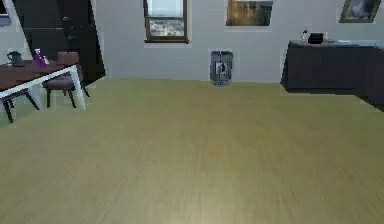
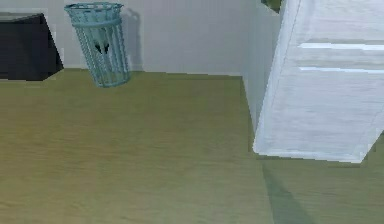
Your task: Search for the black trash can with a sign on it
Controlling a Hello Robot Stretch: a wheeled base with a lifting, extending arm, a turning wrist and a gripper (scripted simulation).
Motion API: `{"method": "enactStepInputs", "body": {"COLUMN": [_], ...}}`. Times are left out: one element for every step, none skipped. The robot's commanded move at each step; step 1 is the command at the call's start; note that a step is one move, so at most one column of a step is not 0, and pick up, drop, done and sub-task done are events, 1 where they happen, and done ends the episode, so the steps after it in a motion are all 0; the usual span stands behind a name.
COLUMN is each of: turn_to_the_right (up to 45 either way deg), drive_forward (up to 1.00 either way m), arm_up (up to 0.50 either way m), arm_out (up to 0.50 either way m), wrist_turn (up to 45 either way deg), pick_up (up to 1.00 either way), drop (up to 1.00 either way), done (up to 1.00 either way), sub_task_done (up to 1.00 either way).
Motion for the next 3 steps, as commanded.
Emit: {"method": "enactStepInputs", "body": {"turn_to_the_right": [3.0,0.0,3.0], "drive_forward": [0.0,1.0,0.0], "arm_up": [0.0,0.0,0.0], "arm_out": [0.0,0.0,0.0], "wrist_turn": [0.0,0.0,0.0], "pick_up": [0.0,0.0,0.0], "drop": [0.0,0.0,0.0], "done": [0.0,0.0,0.0], "sub_task_done": [0.0,0.0,0.0]}}
